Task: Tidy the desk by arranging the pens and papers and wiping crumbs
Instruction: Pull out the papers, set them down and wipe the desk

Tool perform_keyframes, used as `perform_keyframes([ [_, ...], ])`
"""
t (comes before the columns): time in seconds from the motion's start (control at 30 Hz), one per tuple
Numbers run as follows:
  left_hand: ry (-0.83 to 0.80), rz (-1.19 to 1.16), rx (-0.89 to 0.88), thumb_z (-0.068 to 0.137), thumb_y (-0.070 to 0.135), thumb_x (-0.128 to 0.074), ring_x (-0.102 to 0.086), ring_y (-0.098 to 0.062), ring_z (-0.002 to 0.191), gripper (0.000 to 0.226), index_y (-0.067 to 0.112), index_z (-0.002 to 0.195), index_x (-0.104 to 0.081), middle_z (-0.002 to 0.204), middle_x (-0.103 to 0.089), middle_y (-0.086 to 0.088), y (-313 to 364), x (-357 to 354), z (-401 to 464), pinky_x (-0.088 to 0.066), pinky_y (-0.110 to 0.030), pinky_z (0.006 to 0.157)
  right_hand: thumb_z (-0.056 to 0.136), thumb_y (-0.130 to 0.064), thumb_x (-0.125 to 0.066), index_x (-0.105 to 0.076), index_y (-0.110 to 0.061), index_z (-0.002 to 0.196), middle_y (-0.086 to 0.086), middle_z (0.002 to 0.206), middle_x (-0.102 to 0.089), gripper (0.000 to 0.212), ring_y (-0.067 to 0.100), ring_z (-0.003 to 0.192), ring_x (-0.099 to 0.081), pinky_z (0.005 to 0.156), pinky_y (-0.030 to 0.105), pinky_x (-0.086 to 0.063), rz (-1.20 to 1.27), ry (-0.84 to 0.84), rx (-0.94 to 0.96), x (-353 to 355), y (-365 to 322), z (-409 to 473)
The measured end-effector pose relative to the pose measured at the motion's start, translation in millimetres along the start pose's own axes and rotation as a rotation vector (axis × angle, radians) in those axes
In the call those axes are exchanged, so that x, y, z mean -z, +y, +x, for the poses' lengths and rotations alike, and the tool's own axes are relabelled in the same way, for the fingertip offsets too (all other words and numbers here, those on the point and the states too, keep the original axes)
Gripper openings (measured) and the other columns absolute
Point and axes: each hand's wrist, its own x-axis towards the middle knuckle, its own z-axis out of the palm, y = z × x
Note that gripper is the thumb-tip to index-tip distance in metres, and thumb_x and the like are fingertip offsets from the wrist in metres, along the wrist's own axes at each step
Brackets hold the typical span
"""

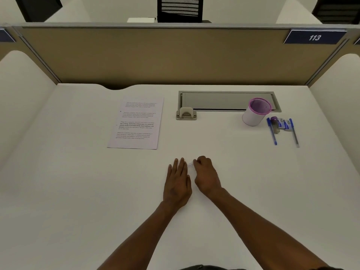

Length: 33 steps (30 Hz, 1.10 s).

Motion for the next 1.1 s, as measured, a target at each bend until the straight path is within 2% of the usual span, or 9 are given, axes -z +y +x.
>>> perform_keyframes([
  [0.23,0.074,-0.212,0.078,0.101,0.020,-0.033,-0.025,-0.016,0.149,0.052,0.008,0.152,-0.032,0.158,-0.034,-0.005,-7,10,9,-0.011,-0.030,0.124,0.082,-0.002,-0.058,-0.053,-0.008,0.133,0.008,0.130,-0.053,0.052,0.025,0.118,-0.050,0.096,0.030,-0.043,0.049,0.022,-0.022,12,-7,30],
  [0.33,0.105,-0.227,0.112,0.102,0.016,-0.038,-0.027,-0.017,0.148,0.050,0.007,0.151,-0.034,0.156,-0.037,-0.006,-14,13,11,-0.020,-0.035,0.123,0.085,-0.004,-0.058,-0.049,-0.007,0.137,0.008,0.137,-0.047,0.052,0.026,0.124,-0.042,0.099,0.033,-0.043,-0.017,-0.105,0.091,16,-10,46],
  [0.4,0.089,-0.223,0.094,0.102,0.016,-0.039,-0.023,-0.014,0.148,0.049,0.009,0.151,-0.035,0.156,-0.036,-0.004,-18,15,10,-0.017,-0.031,0.123,0.087,-0.003,-0.053,-0.051,-0.005,0.134,0.009,0.136,-0.048,0.047,0.028,0.124,-0.042,0.097,0.036,-0.045,-0.075,-0.131,0.193,13,-10,47],
  [0.57,0.058,-0.190,0.016,0.102,0.020,-0.040,-0.018,-0.012,0.150,0.048,0.013,0.150,-0.038,0.156,-0.037,0.000,-22,18,5,-0.022,-0.035,0.123,0.085,0.000,-0.050,-0.062,-0.003,0.120,0.010,0.121,-0.060,0.037,0.029,0.112,-0.054,0.087,0.040,-0.051,0.001,-0.041,0.337,3,1,15],
  [0.67,0.058,-0.144,-0.001,0.100,0.024,-0.046,-0.027,-0.022,0.148,0.046,0.010,0.144,-0.047,0.154,-0.041,-0.008,-23,17,3,-0.028,-0.035,0.120,0.083,-0.001,-0.048,-0.068,-0.006,0.113,0.007,0.113,-0.065,0.037,0.026,0.105,-0.059,0.087,0.037,-0.052,0.112,0.087,0.171,4,10,12],
  [0.73,0.080,-0.125,0.001,0.096,0.023,-0.053,-0.039,-0.028,0.141,0.045,0.007,0.138,-0.053,0.147,-0.048,-0.014,-23,17,4,-0.036,-0.038,0.114,0.080,0.003,-0.047,-0.068,-0.006,0.113,0.008,0.112,-0.065,0.040,0.027,0.105,-0.059,0.088,0.032,-0.048,0.133,0.169,0.005,8,17,19],
  [0.83,0.109,-0.095,0.017,0.090,0.020,-0.062,-0.051,-0.029,0.122,0.040,0.006,0.127,-0.061,0.129,-0.058,-0.012,-20,22,12,-0.047,-0.039,0.100,0.079,0.007,-0.048,-0.065,-0.004,0.116,0.008,0.116,-0.060,0.042,0.027,0.108,-0.054,0.088,0.032,-0.046,0.060,0.101,-0.086,14,21,23],
  [0.97,0.071,-0.064,0.029,0.088,0.013,-0.061,-0.057,-0.027,0.102,0.032,0.008,0.119,-0.067,0.111,-0.062,-0.007,-11,24,24,-0.045,-0.035,0.088,0.082,0.003,-0.047,-0.059,-0.004,0.106,0.006,0.113,-0.054,0.027,0.024,0.103,-0.049,0.077,0.036,-0.052,-0.044,-0.007,-0.016,8,11,13],
  [1.1,0.042,-0.158,0.024,0.091,0.009,-0.057,-0.056,-0.024,0.094,0.025,0.009,0.112,-0.070,0.102,-0.064,-0.006,-4,22,28,-0.047,-0.033,0.082,0.090,-0.005,-0.047,-0.061,-0.007,0.117,0.007,0.118,-0.056,0.030,0.024,0.109,-0.050,0.086,0.032,-0.048,0.037,-0.057,0.083,1,-2,3],
])
